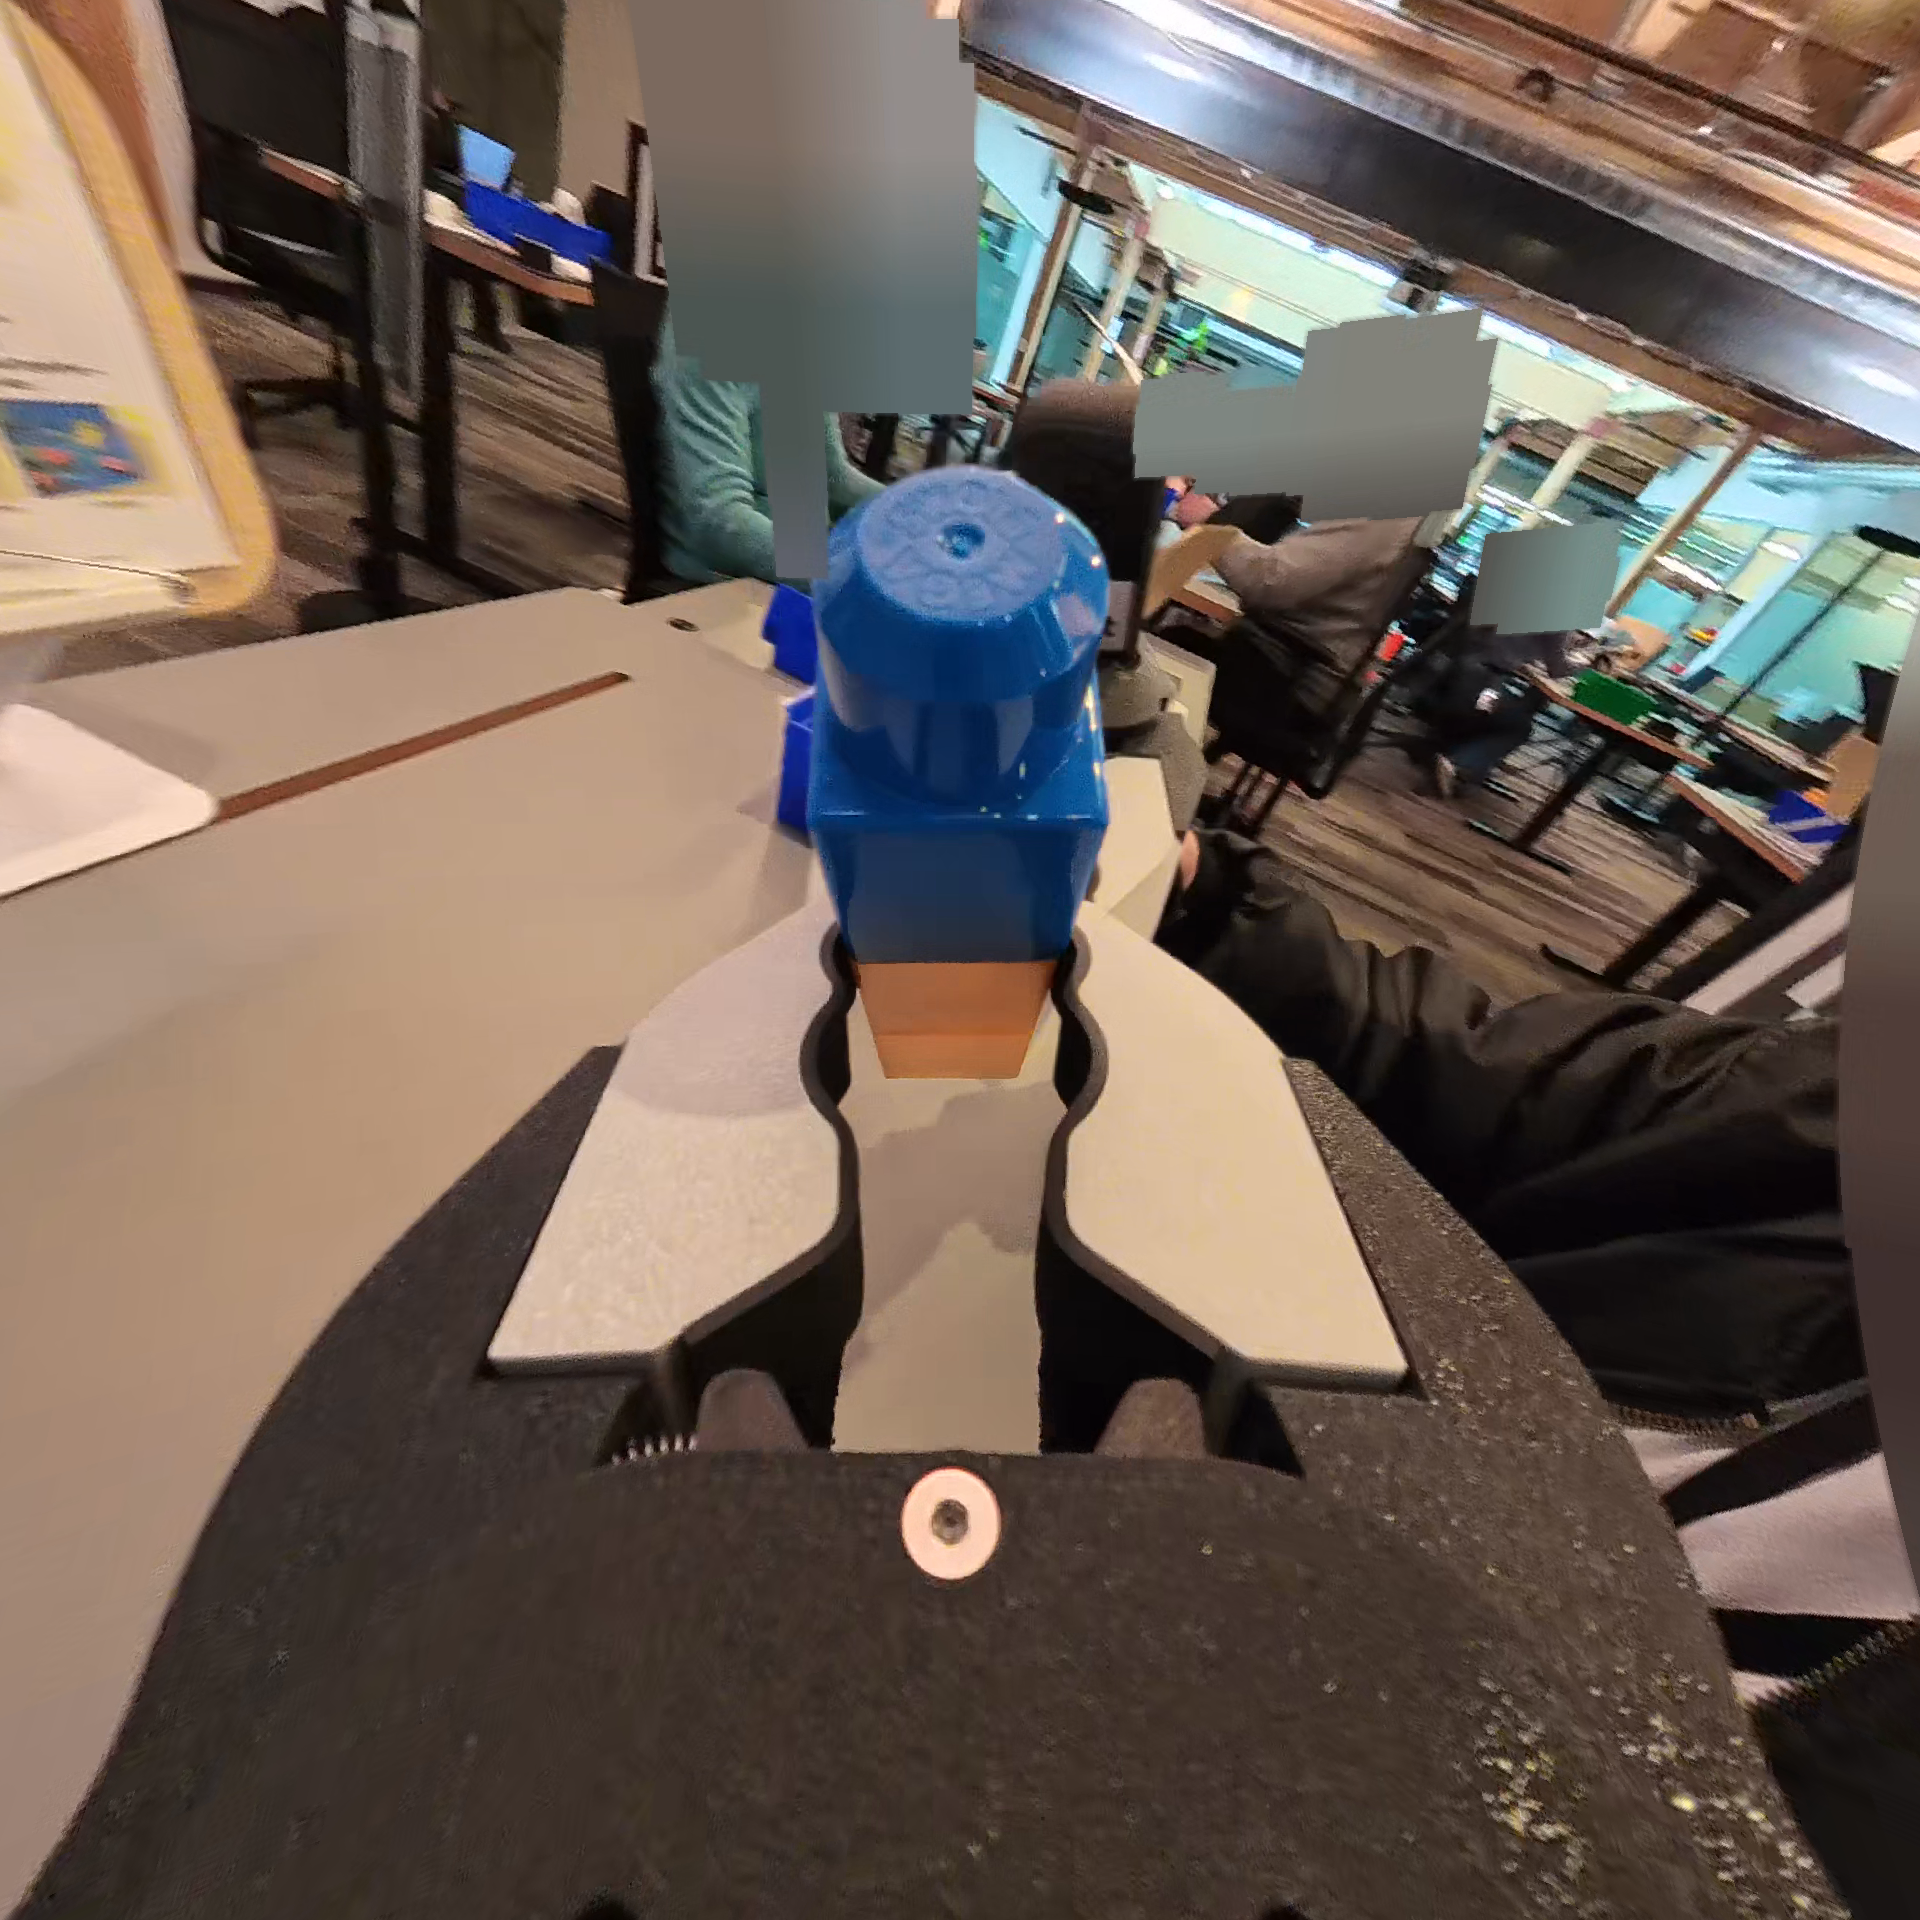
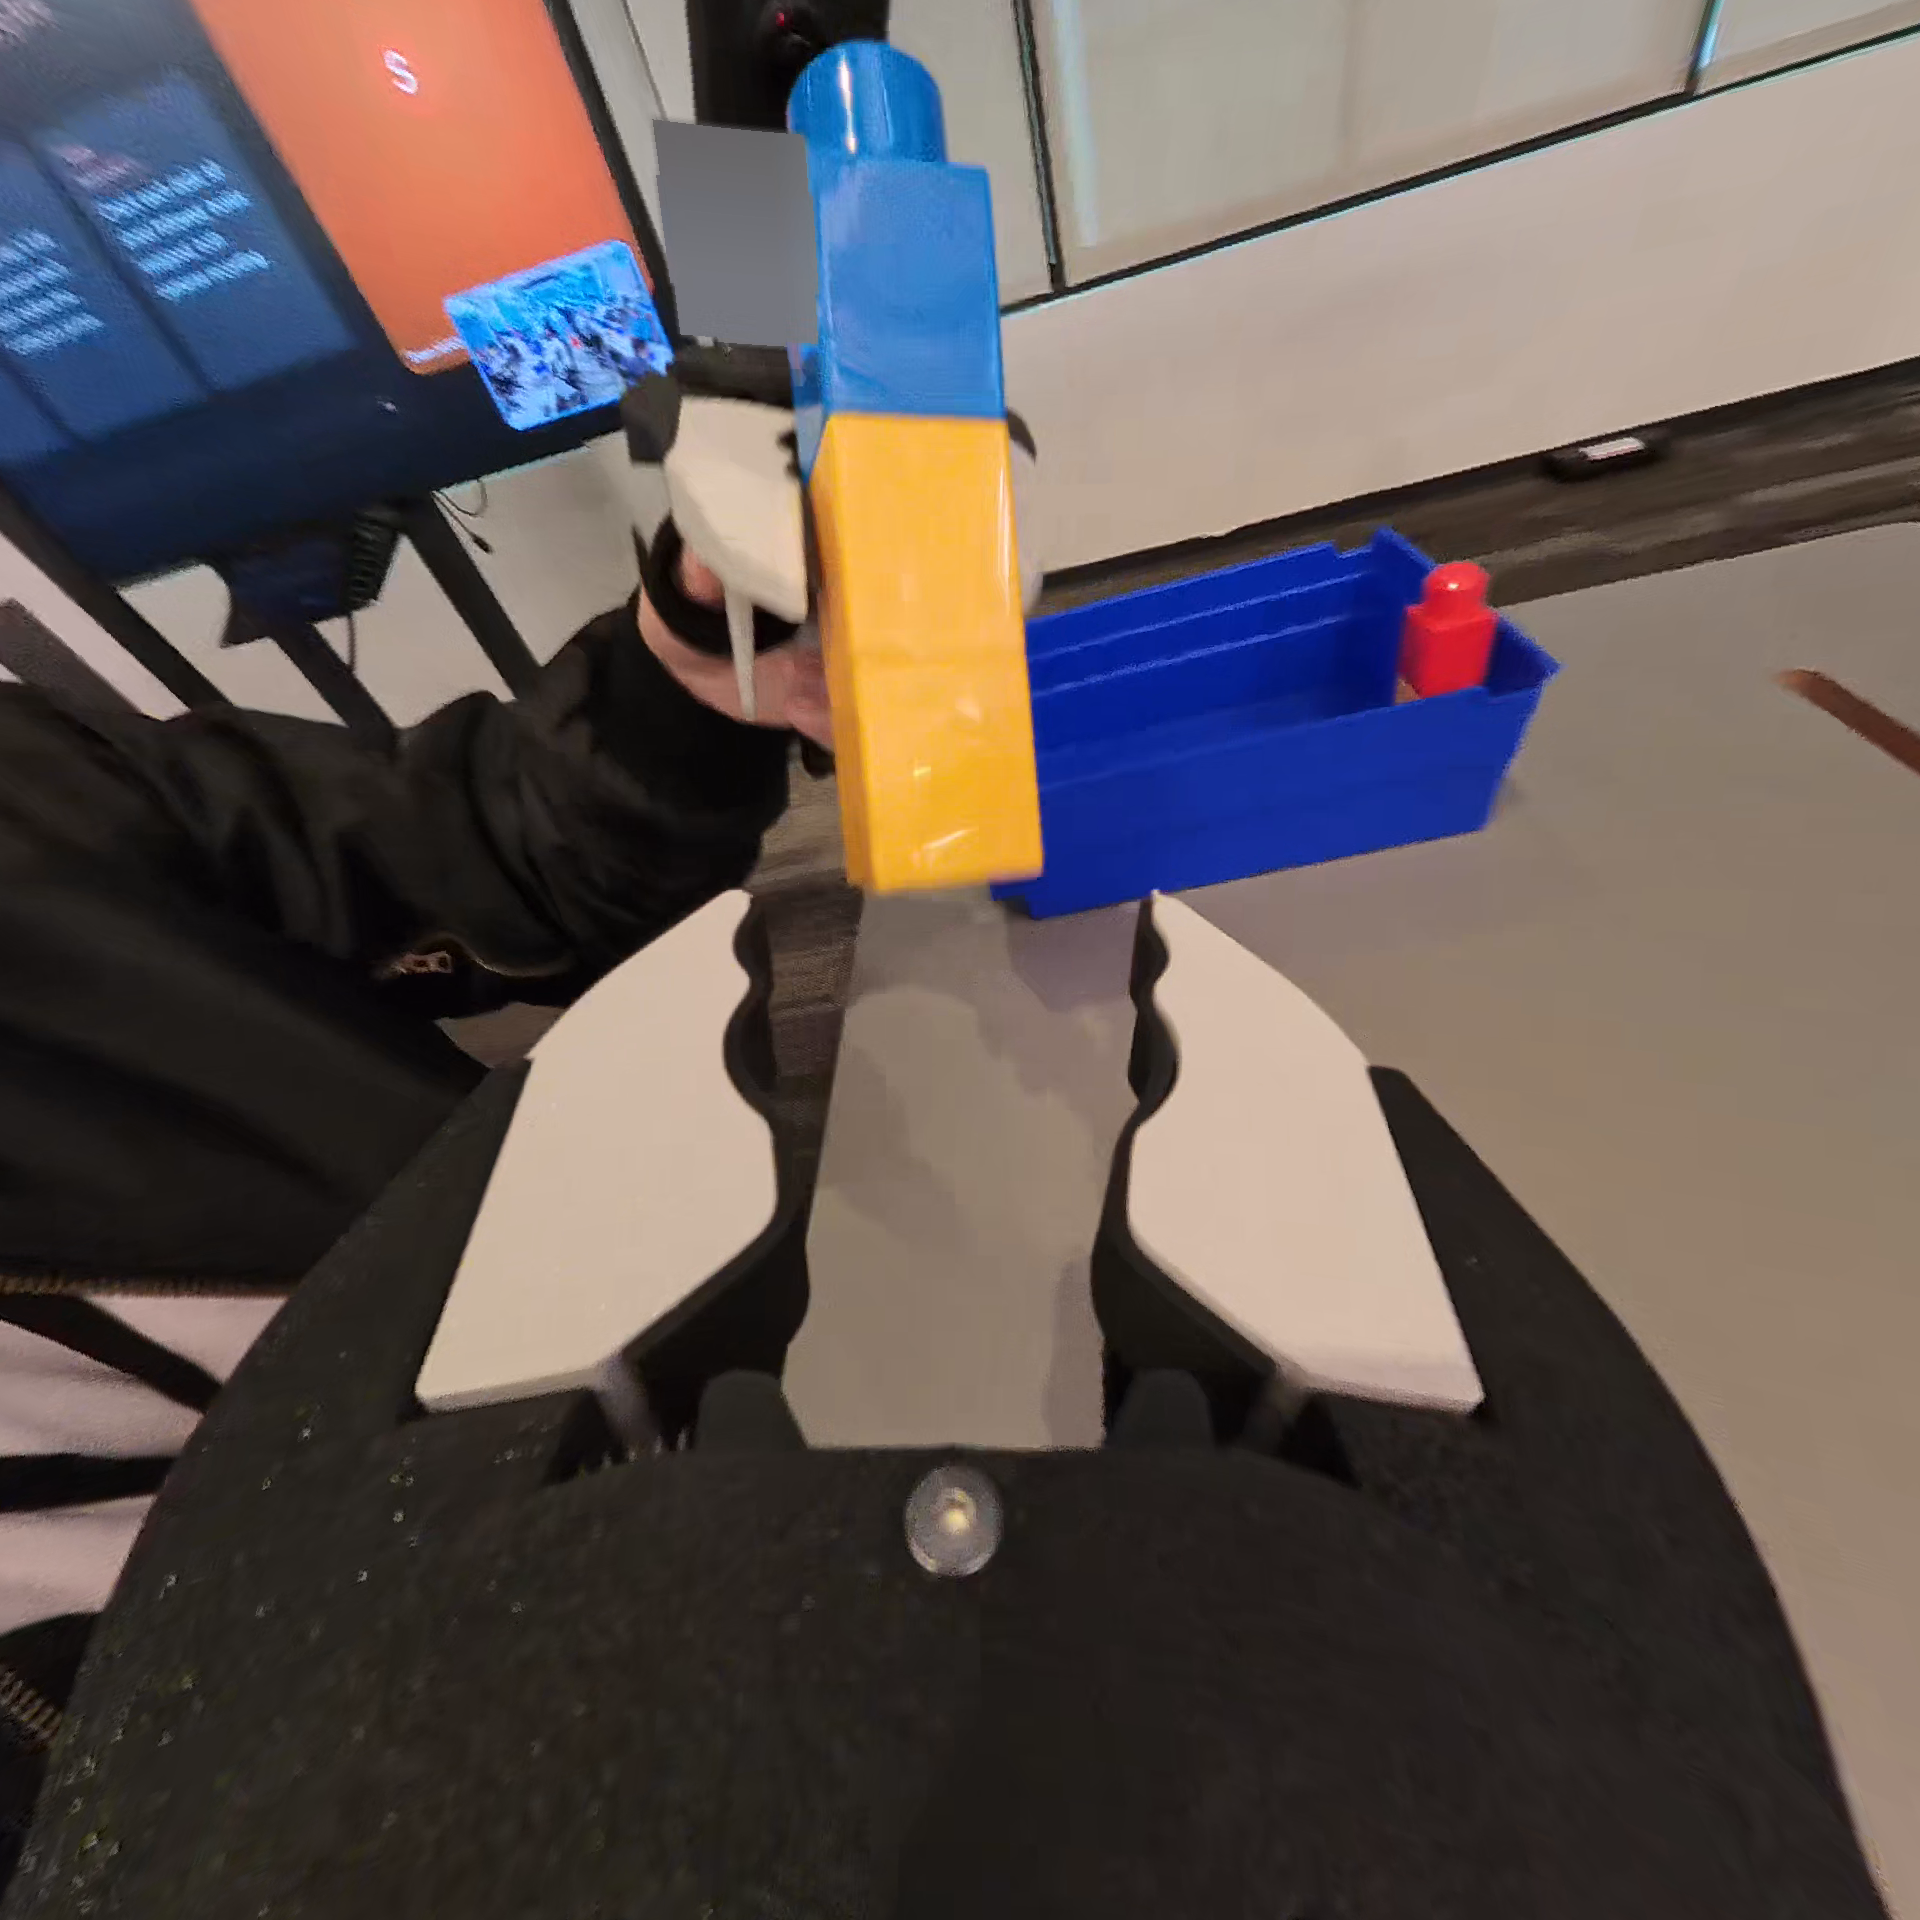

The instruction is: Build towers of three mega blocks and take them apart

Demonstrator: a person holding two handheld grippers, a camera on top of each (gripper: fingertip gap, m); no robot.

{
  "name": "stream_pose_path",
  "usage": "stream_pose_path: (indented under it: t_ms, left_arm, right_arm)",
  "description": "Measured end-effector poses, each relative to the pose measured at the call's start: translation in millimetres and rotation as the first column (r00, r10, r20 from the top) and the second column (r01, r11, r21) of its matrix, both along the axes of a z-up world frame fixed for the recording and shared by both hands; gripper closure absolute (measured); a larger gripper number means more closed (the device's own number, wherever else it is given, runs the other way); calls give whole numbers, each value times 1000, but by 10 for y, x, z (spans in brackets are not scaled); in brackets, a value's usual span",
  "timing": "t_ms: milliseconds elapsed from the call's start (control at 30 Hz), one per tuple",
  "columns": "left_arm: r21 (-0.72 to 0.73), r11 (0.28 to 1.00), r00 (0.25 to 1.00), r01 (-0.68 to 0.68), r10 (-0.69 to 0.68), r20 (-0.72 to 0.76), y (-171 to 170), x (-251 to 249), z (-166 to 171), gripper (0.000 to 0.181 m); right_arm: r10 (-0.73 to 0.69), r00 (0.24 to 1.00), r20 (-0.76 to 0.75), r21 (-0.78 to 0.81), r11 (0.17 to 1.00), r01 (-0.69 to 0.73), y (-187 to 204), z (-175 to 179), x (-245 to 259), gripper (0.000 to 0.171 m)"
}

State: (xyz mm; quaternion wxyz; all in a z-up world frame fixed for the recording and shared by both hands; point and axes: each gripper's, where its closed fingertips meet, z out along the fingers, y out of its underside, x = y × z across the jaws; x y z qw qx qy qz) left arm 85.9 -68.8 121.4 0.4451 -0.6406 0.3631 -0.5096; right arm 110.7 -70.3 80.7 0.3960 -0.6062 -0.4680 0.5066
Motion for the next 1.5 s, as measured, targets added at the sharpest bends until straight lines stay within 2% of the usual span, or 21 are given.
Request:
stream_pose_path:
  t_ms: [100, 167, 200, 267, 367, 500, 567, 600, 733, 867, 933, 1033, 1067, 1100, 1133, 1167, 1200, 1233, 1333, 1433, 1500]
  left_arm:
    - [10, 999, 999, 46, -45, -18, -73, 200, -53, 145]
    - [29, 998, 998, 58, -58, -7, -88, 278, -55, 145]
    - [32, 998, 998, 57, -57, 17, -86, 306, -37, 145]
    - [16, 999, 996, 43, -45, 72, -75, 392, -26, 120]
    - [39, 999, 997, 30, -32, 69, -49, 518, -125, 141]
    - [13, 999, 996, 53, -53, 78, -54, 618, -163, 141]
    - [10, 998, 997, 61, -62, 50, -63, 667, -198, 141]
    - [6, 997, 996, 75, -75, 51, -82, 691, -193, 141]
    - [-9, 997, 996, 74, -74, 53, -90, 741, -155, 142]
    - [4, 1000, 977, 29, -30, 213, 14, 489, 218, 142]
    - [55, 998, 994, 18, -24, 111, 15, 440, 132, 142]
    - [62, 997, 998, 54, -56, 29, -156, 434, -80, 141]
    - [60, 996, 998, 63, -63, 0, -217, 413, -173, 141]
    - [65, 996, 998, 57, -56, -31, -258, 379, -271, 141]
    - [73, 996, 997, 48, -44, -58, -288, 340, -361, 141]
    - [78, 996, 996, 46, -40, -81, -316, 306, -441, 141]
    - [77, 996, 995, 46, -38, -94, -338, 285, -505, 141]
    - [67, 997, 995, 42, -35, -98, -349, 275, -552, 141]
    - [37, 997, 993, 64, -60, -98, -395, 329, -628, 141]
    - [48, 996, 992, 70, -64, -111, -416, 426, -658, 141]
    - [44, 996, 989, 83, -77, -123, -447, 482, -672, 141]
  right_arm:
    - [30, 999, 19, -11, 999, -30, -69, -37, -68, 105]
    - [47, 999, 24, 7, 999, -47, -120, -60, -46, 133]
    - [38, 999, 8, 5, 999, -38, -124, -55, -28, 133]
    - [24, 1000, -20, 3, 1000, -24, -130, -59, 16, 135]
    - [26, 999, -42, -13, 1000, -27, -161, -97, 68, 135]
    - [5, 998, -67, -34, 999, -8, -161, -128, 163, 134]
    - [-9, 998, -60, -22, 1000, 7, -171, -124, 199, 126]
    - [-20, 999, -44, -6, 1000, 19, -169, -133, 219, 135]
    - [-20, 999, -31, -56, 998, 18, -205, -128, 266, 135]
    - [-44, 993, 112, -57, 997, 51, -233, -436, 382, 135]
    - [-46, 994, 102, -91, 994, 56, -320, -525, 497, 135]
    - [-195, 974, 113, -33, 979, 199, -339, -387, 1001, 135]
    - [-302, 944, 134, 33, 953, 300, -289, -255, 1328, 135]
    - [-467, 868, 170, 124, 883, 452, -162, -126, 1788, 135]
    - [-646, 730, 225, 224, 763, 606, -1, -41, 2374, 135]
    - [-773, 554, 309, 294, 632, 717, 130, -45, 3023, 135]
    - [-821, 392, 414, 299, 530, 794, 211, -138, 3633, 135]
    - [-814, 287, 506, 258, 460, 850, 266, -285, 4127, 135]
    - [-679, 187, 710, 89, 351, 932, 344, -893, 4947, 135]
    - [-524, 93, 846, 90, 314, 945, 264, -1457, 5275, 134]
    - [-491, 115, 864, 57, 323, 945, 258, -1671, 5266, 134]
